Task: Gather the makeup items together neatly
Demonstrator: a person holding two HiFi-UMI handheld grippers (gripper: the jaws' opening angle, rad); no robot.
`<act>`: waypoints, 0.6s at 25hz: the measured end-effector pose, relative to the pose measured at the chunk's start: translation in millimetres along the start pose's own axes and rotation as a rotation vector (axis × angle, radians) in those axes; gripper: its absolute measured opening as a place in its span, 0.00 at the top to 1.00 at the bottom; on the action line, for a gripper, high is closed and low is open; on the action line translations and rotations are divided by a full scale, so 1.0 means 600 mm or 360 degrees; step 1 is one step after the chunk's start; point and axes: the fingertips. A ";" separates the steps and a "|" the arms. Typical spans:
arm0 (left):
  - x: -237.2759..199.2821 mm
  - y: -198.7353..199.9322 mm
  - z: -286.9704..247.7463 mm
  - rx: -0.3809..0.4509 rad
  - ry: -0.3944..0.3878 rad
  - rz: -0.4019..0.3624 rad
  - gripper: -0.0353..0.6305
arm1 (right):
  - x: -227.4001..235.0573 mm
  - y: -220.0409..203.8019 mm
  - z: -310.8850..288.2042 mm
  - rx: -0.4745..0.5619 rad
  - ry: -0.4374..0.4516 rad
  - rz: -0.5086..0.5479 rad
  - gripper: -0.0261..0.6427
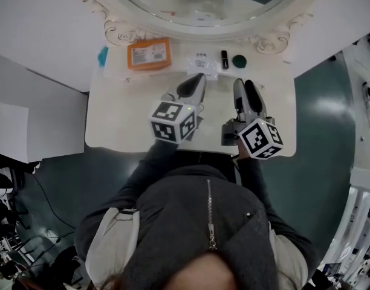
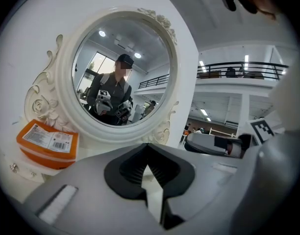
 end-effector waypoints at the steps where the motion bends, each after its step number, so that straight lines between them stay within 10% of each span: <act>1: 0.008 0.007 -0.002 0.0010 -0.0018 -0.0016 0.93 | -0.015 0.005 0.000 -0.0007 0.0027 0.0095 0.79; 4: 0.023 0.014 0.000 0.0022 -0.0051 -0.0051 0.93 | -0.049 0.002 -0.003 -0.0057 0.0072 0.0331 0.96; 9: 0.034 -0.004 0.008 -0.0018 -0.0069 -0.0070 0.93 | -0.069 -0.037 -0.009 -0.0192 0.0092 0.0610 0.96; 15: 0.023 -0.020 0.018 -0.0050 -0.0044 -0.0073 0.93 | -0.055 -0.083 -0.014 -0.0314 0.0064 0.0559 0.96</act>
Point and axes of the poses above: the fingertips, and each gripper's own axes: z backward along the fingers, x to its right, y out of its top, and after that the axes turned 10 degrees about -z, right-handed
